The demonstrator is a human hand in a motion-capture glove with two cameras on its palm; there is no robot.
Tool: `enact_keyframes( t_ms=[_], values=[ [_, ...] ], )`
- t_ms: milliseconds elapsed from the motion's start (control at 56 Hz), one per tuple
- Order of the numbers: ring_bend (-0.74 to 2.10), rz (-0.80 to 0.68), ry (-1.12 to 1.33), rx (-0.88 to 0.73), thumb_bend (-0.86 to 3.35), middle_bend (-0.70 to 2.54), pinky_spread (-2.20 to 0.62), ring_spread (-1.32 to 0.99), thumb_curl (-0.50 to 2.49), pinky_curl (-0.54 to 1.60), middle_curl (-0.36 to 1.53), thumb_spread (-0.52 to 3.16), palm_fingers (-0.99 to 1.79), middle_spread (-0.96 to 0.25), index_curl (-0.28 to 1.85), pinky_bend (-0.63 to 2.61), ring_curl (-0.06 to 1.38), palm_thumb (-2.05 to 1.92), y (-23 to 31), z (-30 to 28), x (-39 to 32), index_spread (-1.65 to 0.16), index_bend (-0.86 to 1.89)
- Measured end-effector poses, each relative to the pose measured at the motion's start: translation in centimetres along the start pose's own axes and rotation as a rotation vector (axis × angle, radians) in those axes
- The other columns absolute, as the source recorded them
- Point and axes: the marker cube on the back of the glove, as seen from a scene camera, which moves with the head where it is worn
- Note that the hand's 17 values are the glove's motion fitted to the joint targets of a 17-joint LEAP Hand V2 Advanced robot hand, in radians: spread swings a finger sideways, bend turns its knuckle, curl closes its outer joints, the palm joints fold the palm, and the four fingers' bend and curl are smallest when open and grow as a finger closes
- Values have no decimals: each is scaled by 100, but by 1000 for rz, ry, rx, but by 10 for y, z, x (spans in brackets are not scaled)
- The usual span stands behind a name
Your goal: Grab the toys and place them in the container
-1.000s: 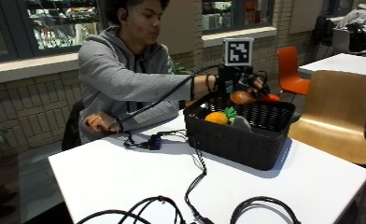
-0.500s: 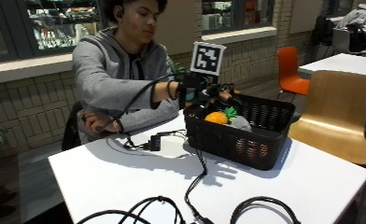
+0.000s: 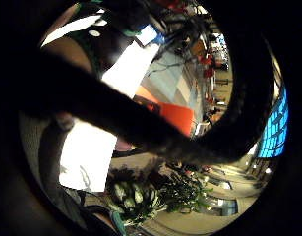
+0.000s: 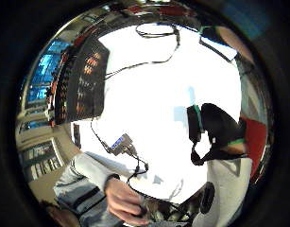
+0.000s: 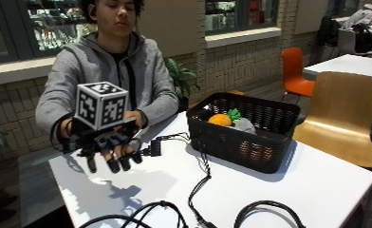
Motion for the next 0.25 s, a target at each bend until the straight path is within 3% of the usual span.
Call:
enact_keyframes(
  t_ms=[250],
  values=[
    [20,52,-152,4,25,18,7,-5,34,32,38,161,3,3,46,72,31,21,18,71,27,-32,21]
  ],
)
